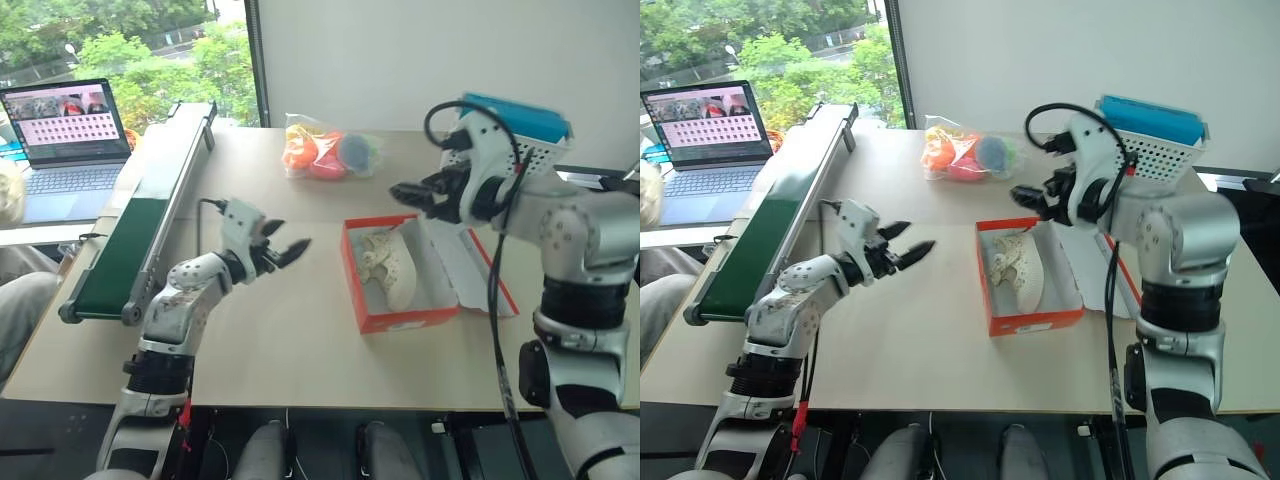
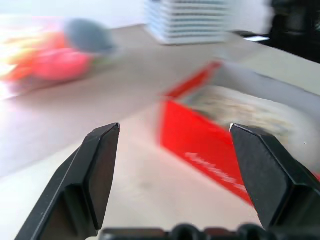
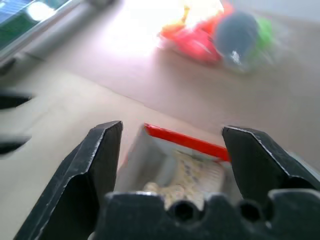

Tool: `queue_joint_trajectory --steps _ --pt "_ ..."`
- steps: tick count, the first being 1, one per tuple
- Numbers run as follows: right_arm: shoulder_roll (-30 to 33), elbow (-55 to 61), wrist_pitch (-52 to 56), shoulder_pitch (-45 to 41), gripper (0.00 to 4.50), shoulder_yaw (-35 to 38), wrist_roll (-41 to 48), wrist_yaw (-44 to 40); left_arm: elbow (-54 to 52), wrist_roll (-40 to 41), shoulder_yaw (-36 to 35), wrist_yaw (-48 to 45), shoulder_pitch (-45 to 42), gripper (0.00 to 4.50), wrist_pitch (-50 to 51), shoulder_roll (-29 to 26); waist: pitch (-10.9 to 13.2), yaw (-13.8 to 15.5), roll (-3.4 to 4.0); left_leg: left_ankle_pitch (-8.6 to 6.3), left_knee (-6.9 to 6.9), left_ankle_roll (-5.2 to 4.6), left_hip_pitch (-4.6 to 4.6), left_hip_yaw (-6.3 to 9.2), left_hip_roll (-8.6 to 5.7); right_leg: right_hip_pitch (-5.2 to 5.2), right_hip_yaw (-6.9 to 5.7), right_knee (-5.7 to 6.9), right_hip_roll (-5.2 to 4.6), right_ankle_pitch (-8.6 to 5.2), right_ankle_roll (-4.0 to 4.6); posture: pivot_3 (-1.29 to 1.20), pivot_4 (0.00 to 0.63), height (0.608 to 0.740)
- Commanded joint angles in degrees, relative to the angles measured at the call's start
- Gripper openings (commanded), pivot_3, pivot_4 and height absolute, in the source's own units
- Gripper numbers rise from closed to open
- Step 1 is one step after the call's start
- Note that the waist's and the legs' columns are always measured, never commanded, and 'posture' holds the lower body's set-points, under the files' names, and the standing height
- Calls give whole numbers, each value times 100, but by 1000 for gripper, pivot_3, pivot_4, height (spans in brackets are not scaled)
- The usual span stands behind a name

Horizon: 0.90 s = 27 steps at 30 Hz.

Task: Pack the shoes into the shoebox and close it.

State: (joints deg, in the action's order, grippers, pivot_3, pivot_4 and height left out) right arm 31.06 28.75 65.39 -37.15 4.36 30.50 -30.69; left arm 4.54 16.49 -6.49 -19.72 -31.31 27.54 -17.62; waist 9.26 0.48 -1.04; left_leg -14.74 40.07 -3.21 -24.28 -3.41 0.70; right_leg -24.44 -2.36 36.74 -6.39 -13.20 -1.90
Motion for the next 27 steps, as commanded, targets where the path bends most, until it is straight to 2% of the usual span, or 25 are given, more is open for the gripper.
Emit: queue_joint_trajectory --steps 1,3,6,8,10,19,22,27 --pt "18 881 -1003 994 3814 -311 -171 -144 270 -269 -542 741 -72 3760 -271 -120 1 -28 -2 0 -1 0 -1 -4 -1 -4 4 1 -2 0 0 0 150 705" --pt "-68 810 -1531 1498 3814 -476 -400 -99 556 -341 -684 866 -127 3760 -355 -235 4 -27 -8 1 10 0 0 -9 -6 -3 5 5 -6 3 -4 0 150 705" --pt "-287 570 -1948 1763 3814 -537 -534 16 952 -431 -736 849 -228 3760 -516 -397 5 -18 -12 1 22 0 14 -8 -7 12 4 10 -6 6 -6 0 150 705" --pt "-392 404 -2115 1863 4104 -556 -543 -18 1266 -465 -751 769 -323 4253 -581 -544 5 -9 -14 2 21 2 15 -6 -6 11 3 12 -4 8 -4 0 150 705" --pt "-477 220 -2162 1961 4481 -536 -436 -115 1564 -545 -754 722 -394 4500 -702 -690 5 7 -20 3 19 4 14 -3 -4 9 0 11 -1 7 -3 0 150 705" --pt "-408 155 -2237 2059 4481 -717 -460 -308 2250 -625 -853 743 -627 4500 -1002 -936 6 11 -26 2 21 4 10 -6 -3 8 -4 7 -2 7 -3 0 150 705" --pt "-460 101 -2402 2002 4481 -808 -783 -39 2354 -719 -854 911 -655 4500 -962 -990 6 7 -26 3 21 5 10 -5 -2 6 -4 11 0 7 -3 0 150 705" --pt "-649 29 -2140 1903 4481 -677 -618 151 2432 -860 -889 1167 -695 4500 -1110 -1074 7 9 -26 4 20 7 9 -6 -2 5 -3 12 -1 7 -3 0 150 705"
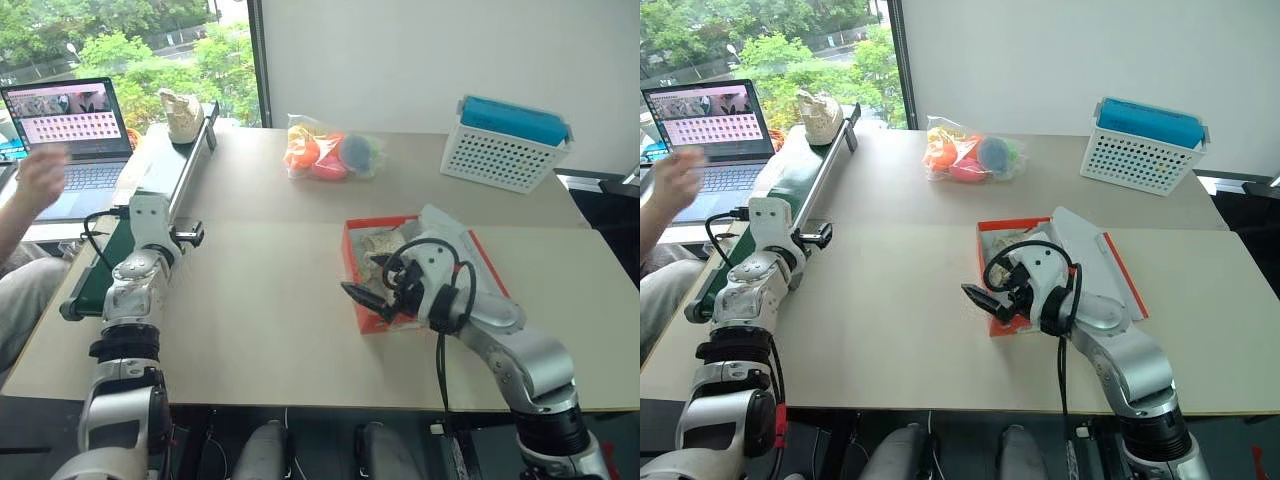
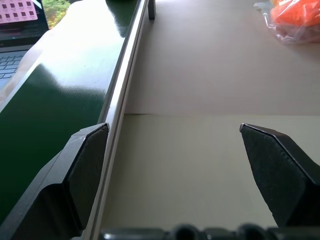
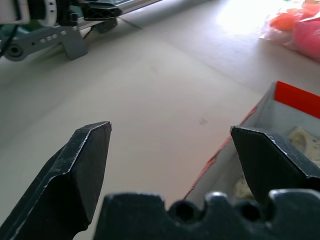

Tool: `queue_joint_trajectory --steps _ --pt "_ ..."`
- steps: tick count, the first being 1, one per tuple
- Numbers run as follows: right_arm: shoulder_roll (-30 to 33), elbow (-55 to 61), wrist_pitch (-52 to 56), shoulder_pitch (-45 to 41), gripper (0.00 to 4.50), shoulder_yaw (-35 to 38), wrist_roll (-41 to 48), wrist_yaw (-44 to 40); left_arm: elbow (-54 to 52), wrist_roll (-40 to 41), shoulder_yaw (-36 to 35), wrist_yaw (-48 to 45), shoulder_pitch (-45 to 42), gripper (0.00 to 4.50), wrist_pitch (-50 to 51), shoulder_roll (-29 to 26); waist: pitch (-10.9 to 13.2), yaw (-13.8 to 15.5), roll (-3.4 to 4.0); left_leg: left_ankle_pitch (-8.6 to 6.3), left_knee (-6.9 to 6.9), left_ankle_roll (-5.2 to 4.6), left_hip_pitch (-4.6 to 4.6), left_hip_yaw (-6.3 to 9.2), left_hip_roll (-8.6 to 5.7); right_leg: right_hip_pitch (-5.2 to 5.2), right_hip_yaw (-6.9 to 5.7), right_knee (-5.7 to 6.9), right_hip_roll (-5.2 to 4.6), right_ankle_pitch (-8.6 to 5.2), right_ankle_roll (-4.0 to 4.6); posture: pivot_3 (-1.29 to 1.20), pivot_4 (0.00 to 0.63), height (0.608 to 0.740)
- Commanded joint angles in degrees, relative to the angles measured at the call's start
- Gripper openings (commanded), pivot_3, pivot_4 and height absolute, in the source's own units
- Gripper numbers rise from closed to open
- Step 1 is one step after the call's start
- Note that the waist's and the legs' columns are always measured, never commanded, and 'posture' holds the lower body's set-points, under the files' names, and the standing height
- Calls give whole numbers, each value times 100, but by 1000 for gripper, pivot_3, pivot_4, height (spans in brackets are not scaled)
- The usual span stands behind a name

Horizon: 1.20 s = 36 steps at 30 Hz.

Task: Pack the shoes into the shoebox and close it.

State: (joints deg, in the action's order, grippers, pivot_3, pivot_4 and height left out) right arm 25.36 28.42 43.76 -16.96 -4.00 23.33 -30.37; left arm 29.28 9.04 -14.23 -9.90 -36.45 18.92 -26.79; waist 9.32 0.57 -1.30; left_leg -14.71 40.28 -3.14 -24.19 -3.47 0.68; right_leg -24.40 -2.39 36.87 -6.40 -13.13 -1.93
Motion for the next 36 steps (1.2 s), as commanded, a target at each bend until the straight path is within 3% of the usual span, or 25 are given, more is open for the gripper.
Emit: queue_joint_trajectory --steps 1,12,36 --pt "-100 52 43 -128 4481 175 104 156 -12 -104 -160 237 -197 4500 -284 -168 0 1 0 0 0 0 0 0 0 0 0 0 -1 0 0 0 150 705" --pt "-203 109 127 -71 4481 4 120 347 496 -50 -391 456 -384 4500 -467 -267 0 -1 -1 0 0 0 0 0 -1 0 -1 3 -1 0 0 0 150 705" --pt "387 473 -330 159 4481 -494 -11 -525 1029 104 -622 305 -535 4500 -516 -344 -1 -1 -8 0 3 0 0 -1 -2 1 -3 7 -2 0 0 0 150 705"
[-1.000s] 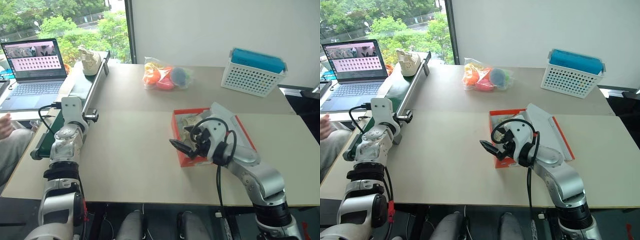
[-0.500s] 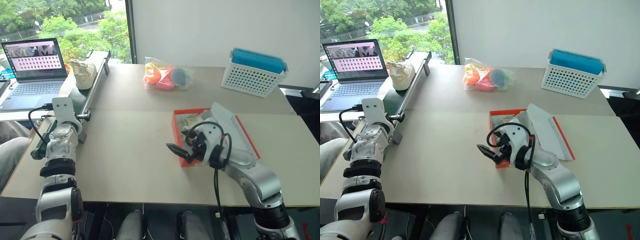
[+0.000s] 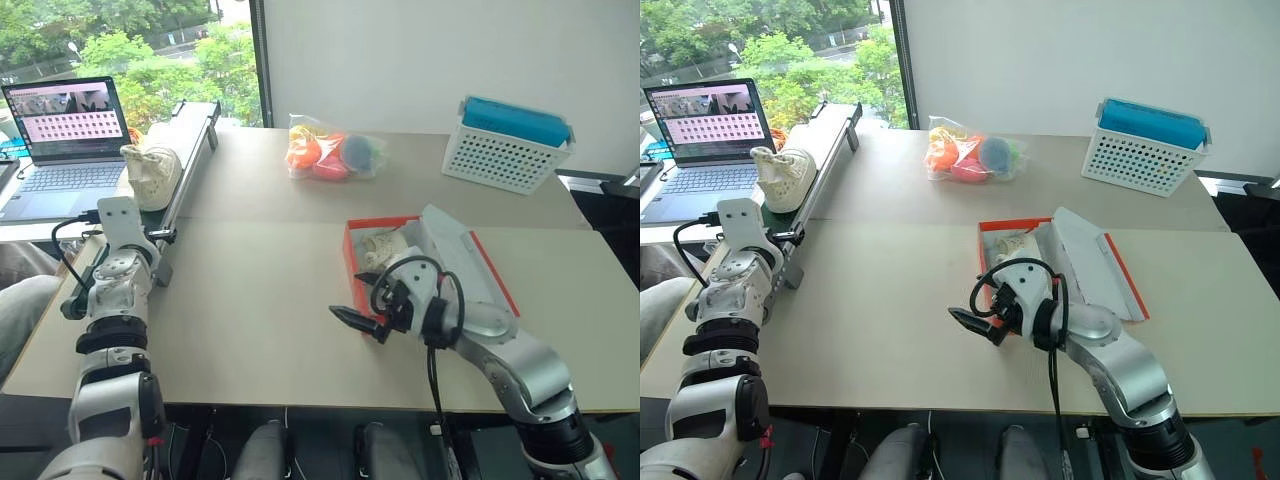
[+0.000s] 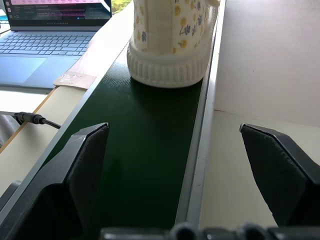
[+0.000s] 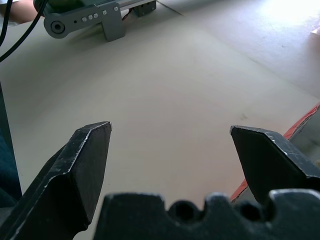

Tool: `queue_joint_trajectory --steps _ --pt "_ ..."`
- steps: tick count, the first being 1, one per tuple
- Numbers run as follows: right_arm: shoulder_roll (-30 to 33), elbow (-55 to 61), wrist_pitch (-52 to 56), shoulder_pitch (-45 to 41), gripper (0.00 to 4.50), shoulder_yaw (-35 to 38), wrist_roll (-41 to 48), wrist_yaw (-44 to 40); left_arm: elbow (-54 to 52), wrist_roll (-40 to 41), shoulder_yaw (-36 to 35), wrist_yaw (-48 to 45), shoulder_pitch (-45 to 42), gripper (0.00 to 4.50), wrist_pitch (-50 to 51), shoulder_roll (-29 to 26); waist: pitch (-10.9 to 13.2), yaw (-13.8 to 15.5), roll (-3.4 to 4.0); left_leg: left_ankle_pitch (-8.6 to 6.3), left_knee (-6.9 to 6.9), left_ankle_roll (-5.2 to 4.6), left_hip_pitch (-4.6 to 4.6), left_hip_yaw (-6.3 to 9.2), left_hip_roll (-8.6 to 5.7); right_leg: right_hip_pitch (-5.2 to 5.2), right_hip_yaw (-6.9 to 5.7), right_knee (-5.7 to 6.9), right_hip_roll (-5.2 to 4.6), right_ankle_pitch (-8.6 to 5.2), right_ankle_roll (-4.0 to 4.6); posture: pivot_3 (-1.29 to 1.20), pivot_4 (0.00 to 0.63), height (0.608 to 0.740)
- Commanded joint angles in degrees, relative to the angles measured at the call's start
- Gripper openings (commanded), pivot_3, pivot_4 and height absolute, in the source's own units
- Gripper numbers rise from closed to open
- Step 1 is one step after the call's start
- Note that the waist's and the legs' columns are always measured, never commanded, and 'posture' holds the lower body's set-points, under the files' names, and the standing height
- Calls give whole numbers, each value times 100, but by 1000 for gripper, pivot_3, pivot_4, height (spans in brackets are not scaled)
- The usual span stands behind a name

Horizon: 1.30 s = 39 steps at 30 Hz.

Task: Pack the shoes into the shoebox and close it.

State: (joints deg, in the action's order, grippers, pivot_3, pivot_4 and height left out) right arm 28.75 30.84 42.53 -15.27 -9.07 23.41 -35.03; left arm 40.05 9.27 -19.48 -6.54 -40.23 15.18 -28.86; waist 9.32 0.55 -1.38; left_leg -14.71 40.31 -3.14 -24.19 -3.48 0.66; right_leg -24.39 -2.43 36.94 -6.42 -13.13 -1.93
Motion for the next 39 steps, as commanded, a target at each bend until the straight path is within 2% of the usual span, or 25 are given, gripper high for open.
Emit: queue_joint_trajectory --steps 1,12,22,28,30,39 --pt "51 234 -203 -8 4481 15 -17 -58 -29 89 -110 -32 -158 4500 -142 -141 0 0 0 0 0 0 0 0 0 0 0 0 0 0 0 0 150 705" --pt "36 274 -111 -34 4481 97 30 39 514 65 -225 174 -380 4500 -117 -181 0 27 -2 1 6 1 1 4 -2 3 -6 6 -3 0 0 0 150 705" --pt "0 247 -69 -56 4481 190 56 173 569 99 -211 76 -425 4500 -168 -118 -1 22 -3 1 8 1 -1 4 -3 3 -7 10 -3 0 0 0 150 705" --pt "-46 184 -89 -79 4500 253 38 262 519 107 -199 37 -438 2952 -180 -60 -1 24 -4 1 8 1 -1 4 -3 3 -7 11 -3 0 0 0 150 705" --pt "-51 168 -88 -89 4500 255 39 278 499 101 -180 16 -440 2665 -168 -43 -1 27 -4 1 8 1 0 4 -4 3 -8 12 -3 0 0 0 150 705" --pt "-60 118 -75 -90 4500 236 23 362 207 306 -292 -53 -416 2551 -307 175 -1 44 -4 1 10 1 1 5 -5 5 -8 12 -4 0 0 0 150 705"
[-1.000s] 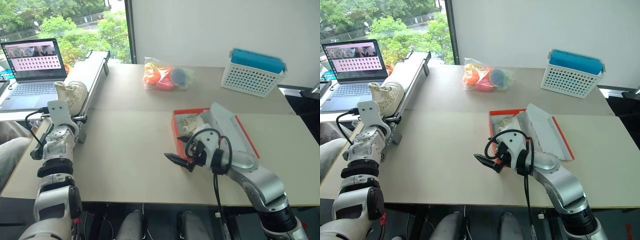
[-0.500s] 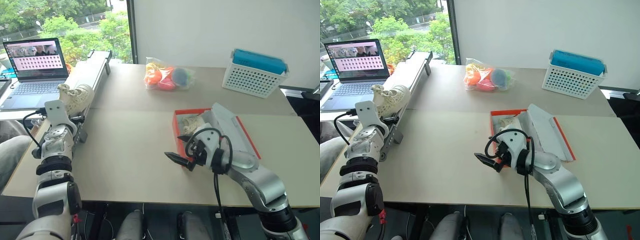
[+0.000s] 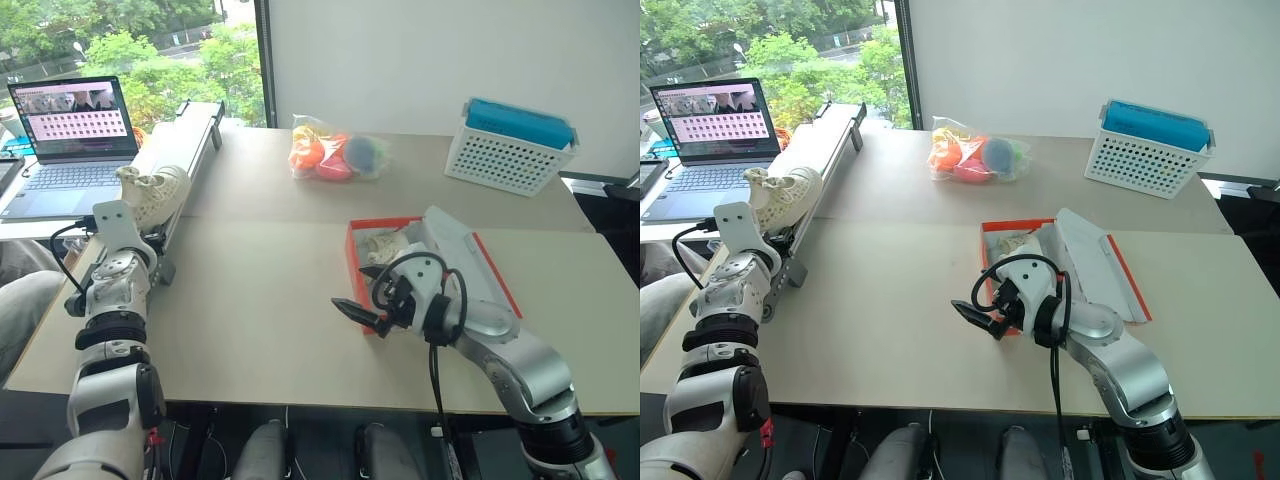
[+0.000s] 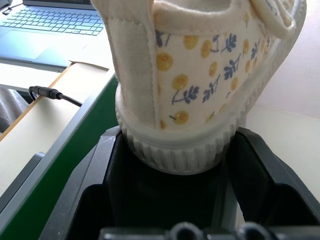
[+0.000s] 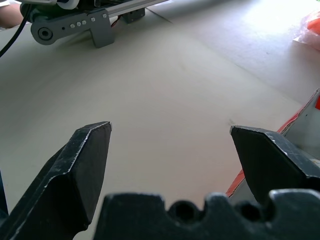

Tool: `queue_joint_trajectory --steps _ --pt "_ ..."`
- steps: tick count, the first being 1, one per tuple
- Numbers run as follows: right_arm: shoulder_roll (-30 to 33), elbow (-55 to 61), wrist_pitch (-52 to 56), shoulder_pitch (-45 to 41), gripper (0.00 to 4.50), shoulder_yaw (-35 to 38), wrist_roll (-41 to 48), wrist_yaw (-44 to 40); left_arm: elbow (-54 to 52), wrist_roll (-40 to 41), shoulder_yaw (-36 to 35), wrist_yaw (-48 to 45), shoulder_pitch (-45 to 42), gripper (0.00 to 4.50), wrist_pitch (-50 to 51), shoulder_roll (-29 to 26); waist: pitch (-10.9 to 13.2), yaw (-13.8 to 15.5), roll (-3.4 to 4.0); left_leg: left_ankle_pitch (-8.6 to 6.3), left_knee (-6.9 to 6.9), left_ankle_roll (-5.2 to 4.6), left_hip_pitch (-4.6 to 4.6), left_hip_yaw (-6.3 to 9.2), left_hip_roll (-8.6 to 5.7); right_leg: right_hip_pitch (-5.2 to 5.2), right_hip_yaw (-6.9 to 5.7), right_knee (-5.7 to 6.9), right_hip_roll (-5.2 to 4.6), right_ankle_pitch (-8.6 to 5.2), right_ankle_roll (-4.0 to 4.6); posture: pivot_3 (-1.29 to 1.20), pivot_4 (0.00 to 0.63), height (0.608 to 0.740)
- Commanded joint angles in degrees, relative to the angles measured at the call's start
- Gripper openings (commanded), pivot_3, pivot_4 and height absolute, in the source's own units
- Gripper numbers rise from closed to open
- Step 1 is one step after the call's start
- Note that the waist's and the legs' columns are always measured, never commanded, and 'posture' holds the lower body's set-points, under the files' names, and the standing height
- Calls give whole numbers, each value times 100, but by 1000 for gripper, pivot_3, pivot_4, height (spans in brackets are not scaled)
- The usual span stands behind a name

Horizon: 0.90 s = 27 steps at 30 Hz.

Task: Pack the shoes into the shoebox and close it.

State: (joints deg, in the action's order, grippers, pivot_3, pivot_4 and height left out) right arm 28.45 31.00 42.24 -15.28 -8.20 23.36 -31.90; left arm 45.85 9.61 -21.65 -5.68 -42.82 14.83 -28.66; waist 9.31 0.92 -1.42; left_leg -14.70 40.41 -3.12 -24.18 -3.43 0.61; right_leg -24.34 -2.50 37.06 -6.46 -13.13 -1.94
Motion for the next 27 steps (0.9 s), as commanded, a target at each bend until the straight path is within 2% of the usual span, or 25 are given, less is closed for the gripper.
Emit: queue_joint_trajectory --steps 1,4,7,9,14,20,27 --pt "-42 86 -45 -95 4500 151 23 67 -608 473 -159 -293 -140 2551 -366 275 0 12 0 0 1 0 -1 0 0 0 0 0 -1 0 0 0 150 705" --pt "-122 -34 -48 -166 4500 206 3 178 -1554 1192 -263 -911 -48 2551 -161 689 7 18 -16 1 5 2 -12 5 0 -2 -6 2 -1 0 0 0 150 705" --pt "-561 -311 143 -436 4500 644 327 541 -2426 1583 18 -1244 136 2551 488 1001 11 -22 -22 19 7 33 -18 3 2 -2 -5 6 1 1 0 0 150 705" --pt "-1282 -952 712 -982 4500 1486 873 1352 -2972 1763 331 -1357 277 2551 976 1247 10 -50 -22 20 7 34 -16 1 2 -2 -1 6 0 1 0 0 150 705" --pt "-2252 -2032 1465 -2243 4500 2645 1597 2571 -3908 2052 1014 -1506 587 2551 1724 1802 9 -89 -20 19 5 32 -4 -1 9 1 5 8 6 3 2 0 150 705" --pt "-2540 -2646 1680 -3072 4500 3178 1964 3149 -4468 2163 1504 -1570 843 2551 2150 2129 10 -127 -19 21 -3 35 -17 -7 7 -16 14 14 12 3 2 0 150 705" --pt "-2689 -2870 1657 -3286 4500 3329 2177 3472 -4572 2111 1645 -1610 866 2551 2226 2237 10 -162 -18 5 -2 5 -13 -8 7 -14 16 14 12 3 2 0 150 705"
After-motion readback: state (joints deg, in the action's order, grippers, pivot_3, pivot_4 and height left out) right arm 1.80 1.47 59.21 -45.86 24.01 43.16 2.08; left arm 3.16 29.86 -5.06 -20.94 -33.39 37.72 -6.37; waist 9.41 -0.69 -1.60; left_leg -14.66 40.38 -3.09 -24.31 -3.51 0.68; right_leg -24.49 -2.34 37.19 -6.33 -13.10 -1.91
